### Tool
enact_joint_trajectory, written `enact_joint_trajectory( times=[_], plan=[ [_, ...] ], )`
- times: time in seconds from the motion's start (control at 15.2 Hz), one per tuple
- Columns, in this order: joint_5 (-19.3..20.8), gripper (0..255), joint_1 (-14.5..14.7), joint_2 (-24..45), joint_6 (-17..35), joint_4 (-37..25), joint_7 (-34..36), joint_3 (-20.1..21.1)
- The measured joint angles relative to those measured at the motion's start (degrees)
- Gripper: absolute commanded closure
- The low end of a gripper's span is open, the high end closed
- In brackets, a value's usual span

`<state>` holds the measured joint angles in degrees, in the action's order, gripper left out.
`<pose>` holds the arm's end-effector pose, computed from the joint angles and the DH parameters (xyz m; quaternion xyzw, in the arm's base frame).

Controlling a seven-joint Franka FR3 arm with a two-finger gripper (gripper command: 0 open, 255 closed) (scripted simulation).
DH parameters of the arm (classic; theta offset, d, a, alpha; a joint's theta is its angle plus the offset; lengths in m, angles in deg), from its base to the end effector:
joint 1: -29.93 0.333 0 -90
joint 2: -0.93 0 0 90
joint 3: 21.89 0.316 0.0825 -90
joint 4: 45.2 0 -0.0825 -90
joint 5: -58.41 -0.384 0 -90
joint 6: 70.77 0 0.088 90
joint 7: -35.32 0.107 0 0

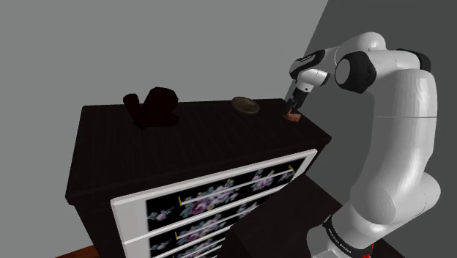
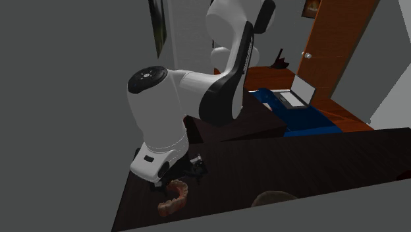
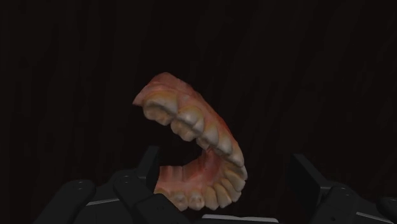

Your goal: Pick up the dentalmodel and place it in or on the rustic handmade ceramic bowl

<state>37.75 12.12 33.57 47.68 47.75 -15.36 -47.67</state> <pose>0.5284 -0.4246 0.3115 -0.9989 0.0020 -0.0071 0.0455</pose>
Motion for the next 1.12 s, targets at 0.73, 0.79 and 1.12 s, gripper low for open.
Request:
enact_joint_trajectory(
  times=[0.73, 0.79, 1.12],
  plan=[
    [0.03, 255, 0.03, -0.14, -0.06, -0.01, 0.05, -0.04],
    [0.03, 255, 0.03, -0.13, -0.08, -0.04, 0.06, -0.04],
    [0.62, 255, 0.2, -1.13, -1.67, -0.66, 0.48, -0.37]
  ],
)
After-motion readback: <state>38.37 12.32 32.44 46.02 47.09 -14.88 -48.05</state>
